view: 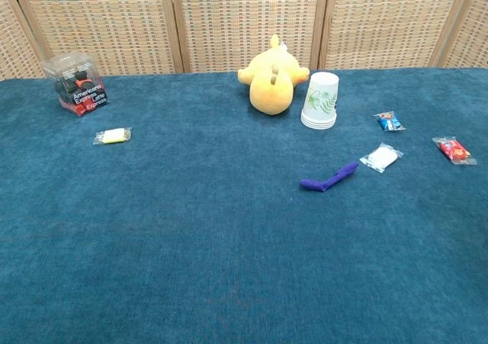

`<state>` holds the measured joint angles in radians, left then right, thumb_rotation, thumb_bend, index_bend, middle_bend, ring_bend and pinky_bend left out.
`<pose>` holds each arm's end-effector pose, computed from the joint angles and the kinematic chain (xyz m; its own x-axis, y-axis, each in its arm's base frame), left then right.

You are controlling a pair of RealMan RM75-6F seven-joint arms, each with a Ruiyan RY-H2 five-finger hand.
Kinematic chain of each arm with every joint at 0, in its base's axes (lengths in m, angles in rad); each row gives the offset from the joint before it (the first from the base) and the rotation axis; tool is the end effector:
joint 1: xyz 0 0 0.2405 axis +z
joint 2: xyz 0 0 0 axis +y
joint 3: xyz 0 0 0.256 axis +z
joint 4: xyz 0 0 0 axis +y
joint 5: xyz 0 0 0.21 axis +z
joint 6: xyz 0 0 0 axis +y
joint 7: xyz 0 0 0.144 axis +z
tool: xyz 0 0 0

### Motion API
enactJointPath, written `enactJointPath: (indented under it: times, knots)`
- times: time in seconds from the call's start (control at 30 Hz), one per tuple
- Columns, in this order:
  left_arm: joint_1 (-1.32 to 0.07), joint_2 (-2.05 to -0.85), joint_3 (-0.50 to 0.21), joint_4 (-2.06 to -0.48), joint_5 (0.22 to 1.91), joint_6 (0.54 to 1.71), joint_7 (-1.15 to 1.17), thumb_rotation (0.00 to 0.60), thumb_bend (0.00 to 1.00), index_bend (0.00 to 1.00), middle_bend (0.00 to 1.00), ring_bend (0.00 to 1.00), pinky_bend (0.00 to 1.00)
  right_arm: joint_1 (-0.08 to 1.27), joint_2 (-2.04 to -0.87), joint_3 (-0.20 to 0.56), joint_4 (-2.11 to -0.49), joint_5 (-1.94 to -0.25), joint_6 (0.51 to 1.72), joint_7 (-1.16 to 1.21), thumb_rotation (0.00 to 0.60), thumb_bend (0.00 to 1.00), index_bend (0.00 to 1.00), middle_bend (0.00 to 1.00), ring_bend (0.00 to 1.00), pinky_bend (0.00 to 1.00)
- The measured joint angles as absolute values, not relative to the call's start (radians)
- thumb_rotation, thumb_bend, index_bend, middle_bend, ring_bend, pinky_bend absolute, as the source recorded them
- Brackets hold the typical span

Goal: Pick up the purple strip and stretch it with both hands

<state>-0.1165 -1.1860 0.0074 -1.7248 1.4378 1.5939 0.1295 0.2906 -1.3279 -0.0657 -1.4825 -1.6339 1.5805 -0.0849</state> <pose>-0.2851 0.1755 0.1388 0.3521 -0.0394 0.9351 0.9359 0.0260 -0.3513 -0.2597 -0.2131 0.0931 0.4005 0.0679 0.9138 -0.8546 -0.3320 0.3992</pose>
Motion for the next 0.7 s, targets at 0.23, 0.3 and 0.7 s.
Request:
enactJointPath:
  times: [0.23,0.3,0.7]
  knots:
    - [-0.111,-1.187,-0.004,-1.72,1.443,1.581,0.133,0.6,0.0,0.0,0.0,0.0,0.0,0.301,-1.335,-0.051,-1.481,-1.627,1.521,-0.064,0.6,0.0,0.14,0.0,0.0,0.0]
    - [-0.112,-1.189,-0.007,-1.718,1.443,1.574,0.135,0.6,0.0,0.0,0.0,0.0,0.0,0.32,-1.336,-0.042,-1.481,-1.622,1.479,-0.061,0.6,0.0,0.16,0.0,0.0,0.0]
    - [-0.127,-1.213,-0.029,-1.693,1.438,1.528,0.157,0.6,0.0,0.0,0.0,0.0,0.0,0.551,-1.367,0.057,-1.496,-1.568,1.113,-0.009,0.6,0.24,0.37,0.05,0.0,0.0]
